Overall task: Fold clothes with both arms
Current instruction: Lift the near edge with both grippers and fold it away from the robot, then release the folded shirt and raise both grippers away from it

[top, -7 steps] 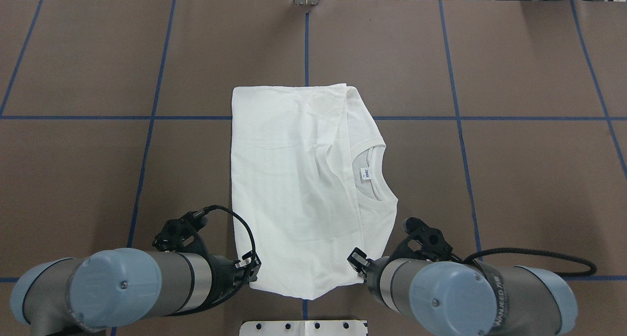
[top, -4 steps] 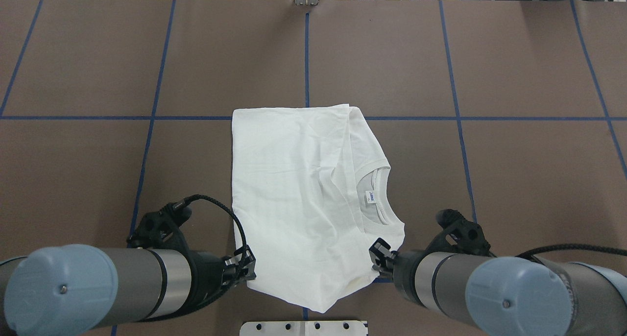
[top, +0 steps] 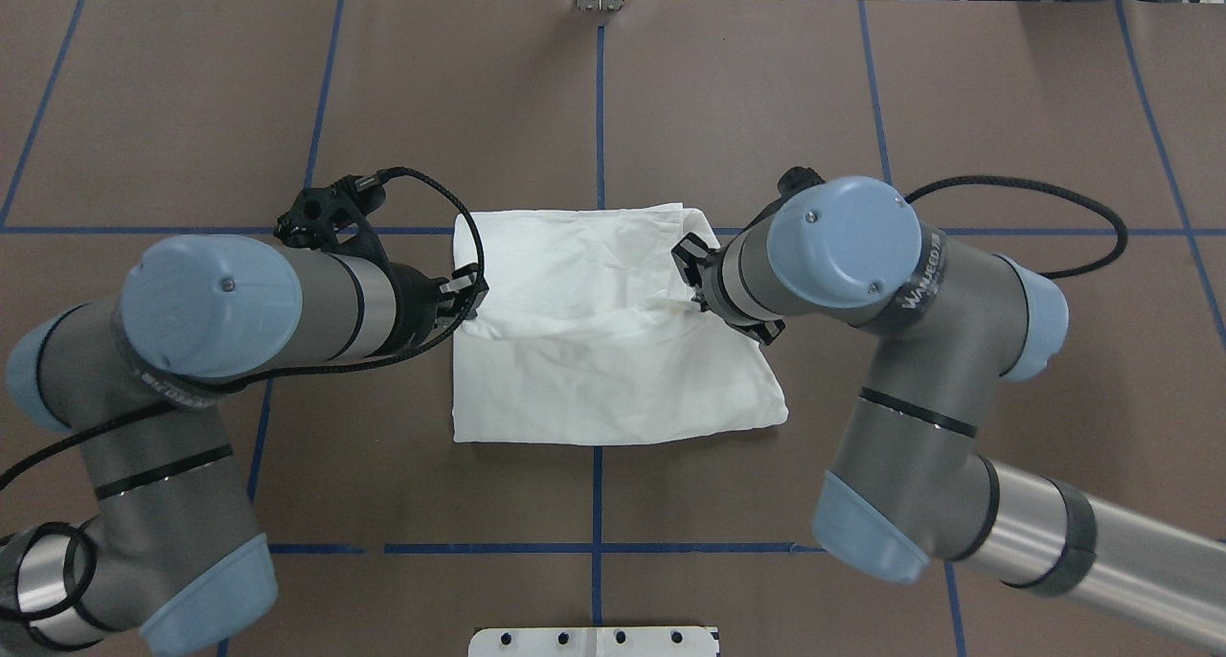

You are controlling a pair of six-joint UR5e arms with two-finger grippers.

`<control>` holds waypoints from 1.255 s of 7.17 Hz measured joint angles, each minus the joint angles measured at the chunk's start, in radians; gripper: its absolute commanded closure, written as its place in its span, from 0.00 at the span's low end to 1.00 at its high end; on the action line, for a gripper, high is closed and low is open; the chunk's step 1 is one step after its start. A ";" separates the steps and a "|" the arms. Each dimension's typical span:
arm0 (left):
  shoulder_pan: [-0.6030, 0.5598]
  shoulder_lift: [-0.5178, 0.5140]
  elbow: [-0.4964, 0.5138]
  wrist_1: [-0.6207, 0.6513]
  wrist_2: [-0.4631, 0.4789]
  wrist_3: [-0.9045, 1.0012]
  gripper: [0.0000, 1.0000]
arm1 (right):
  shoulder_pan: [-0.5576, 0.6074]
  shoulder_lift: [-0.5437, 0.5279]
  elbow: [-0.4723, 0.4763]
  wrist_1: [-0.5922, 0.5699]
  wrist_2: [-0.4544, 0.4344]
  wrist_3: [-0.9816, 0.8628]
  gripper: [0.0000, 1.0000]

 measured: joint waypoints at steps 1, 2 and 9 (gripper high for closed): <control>-0.044 -0.019 0.098 -0.078 -0.001 0.026 1.00 | 0.042 0.056 -0.106 0.011 0.028 -0.058 1.00; -0.081 -0.051 0.211 -0.158 -0.002 0.044 1.00 | 0.075 0.109 -0.225 0.060 0.053 -0.102 1.00; -0.271 -0.088 0.501 -0.419 -0.126 0.341 0.12 | 0.371 0.149 -0.580 0.293 0.291 -0.530 0.00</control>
